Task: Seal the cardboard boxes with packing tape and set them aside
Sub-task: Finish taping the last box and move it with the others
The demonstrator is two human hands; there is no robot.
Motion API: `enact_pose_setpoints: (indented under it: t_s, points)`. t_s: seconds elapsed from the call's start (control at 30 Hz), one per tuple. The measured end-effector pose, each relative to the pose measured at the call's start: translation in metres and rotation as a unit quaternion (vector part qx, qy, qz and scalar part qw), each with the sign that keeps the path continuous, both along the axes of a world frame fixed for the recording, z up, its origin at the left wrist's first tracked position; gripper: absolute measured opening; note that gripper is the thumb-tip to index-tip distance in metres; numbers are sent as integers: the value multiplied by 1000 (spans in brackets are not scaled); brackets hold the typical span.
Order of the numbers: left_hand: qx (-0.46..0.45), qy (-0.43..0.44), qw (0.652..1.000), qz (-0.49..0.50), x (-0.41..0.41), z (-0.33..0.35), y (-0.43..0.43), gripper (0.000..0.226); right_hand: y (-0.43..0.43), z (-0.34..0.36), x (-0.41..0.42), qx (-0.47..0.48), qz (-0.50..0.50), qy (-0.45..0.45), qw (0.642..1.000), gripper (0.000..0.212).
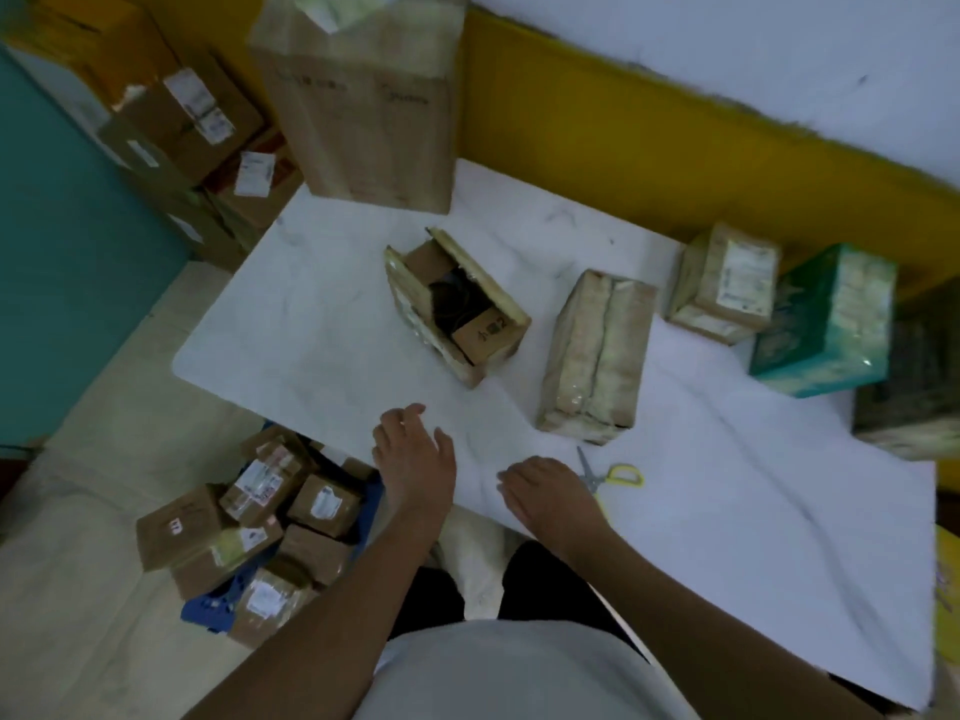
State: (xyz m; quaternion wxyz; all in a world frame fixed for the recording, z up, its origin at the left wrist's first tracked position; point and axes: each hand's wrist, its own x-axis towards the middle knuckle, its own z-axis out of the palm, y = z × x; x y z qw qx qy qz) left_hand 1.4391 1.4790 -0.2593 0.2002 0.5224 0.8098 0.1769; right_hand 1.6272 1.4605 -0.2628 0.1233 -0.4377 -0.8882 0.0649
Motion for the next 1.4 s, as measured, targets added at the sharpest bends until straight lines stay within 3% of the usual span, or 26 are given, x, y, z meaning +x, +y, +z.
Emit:
enact_pose_setpoints:
  t_s: [0.1, 0.2, 0.33, 0.47, 0.63, 0.77, 0.83, 0.9, 0.97, 1.0, 1.03, 1.1, 1.13, 1.23, 1.33, 1.4]
  points:
    - [58, -48, 992, -99, 31, 23, 16, 25, 30, 45, 32, 74, -90, -10, 993, 34]
    - [77, -90, 981, -153, 53, 31, 27, 22, 65, 51, 67, -25, -172, -87, 981, 54]
    - [25, -119, 978, -168, 70, 30, 37, 24, 77, 37, 84, -119, -152, -145, 970, 71]
    - [-34, -145, 972, -184, 76, 23, 42, 28, 77, 29, 99, -105, -113, -187, 970, 79]
    - [-43, -142, 966, -211, 95, 33, 58, 36, 77, 32, 93, -105, -122, -193, 968, 85]
    - [-58, -193, 950, -239, 115, 48, 73, 36, 96, 40, 96, -144, -60, -114, 981, 70]
    - [-85, -209, 945, -236, 125, 49, 81, 49, 108, 51, 108, -198, -128, -43, 971, 72]
    - [-105, -244, 943, -201, 136, 56, 89, 57, 109, 59, 117, -273, -274, 63, 920, 76]
    - [-114, -295, 936, -153, 148, 63, 97, 51, 102, 70, 117, -398, -328, 148, 844, 76]
    - [-128, -303, 936, -122, 154, 64, 102, 59, 99, 75, 116, -441, -339, 207, 805, 67]
    - [-150, -301, 938, -89, 159, 66, 107, 82, 94, 82, 112, -453, -348, 254, 781, 54]
    - [-197, -293, 935, -21, 167, 73, 117, 128, 83, 91, 107, -423, -351, 313, 775, 45]
    - [-206, -295, 933, 1, 168, 73, 121, 138, 77, 98, 105, -412, -343, 332, 776, 45]
    - [-181, -305, 935, -15, 163, 103, 124, 128, 61, 117, 110, -385, -294, 344, 804, 41]
    - [-130, -325, 933, -77, 148, 119, 126, 115, 58, 137, 121, -349, -284, 388, 804, 35]
    - [-97, -373, 914, -123, 142, 137, 124, 103, 66, 151, 128, -290, -324, 419, 798, 24]
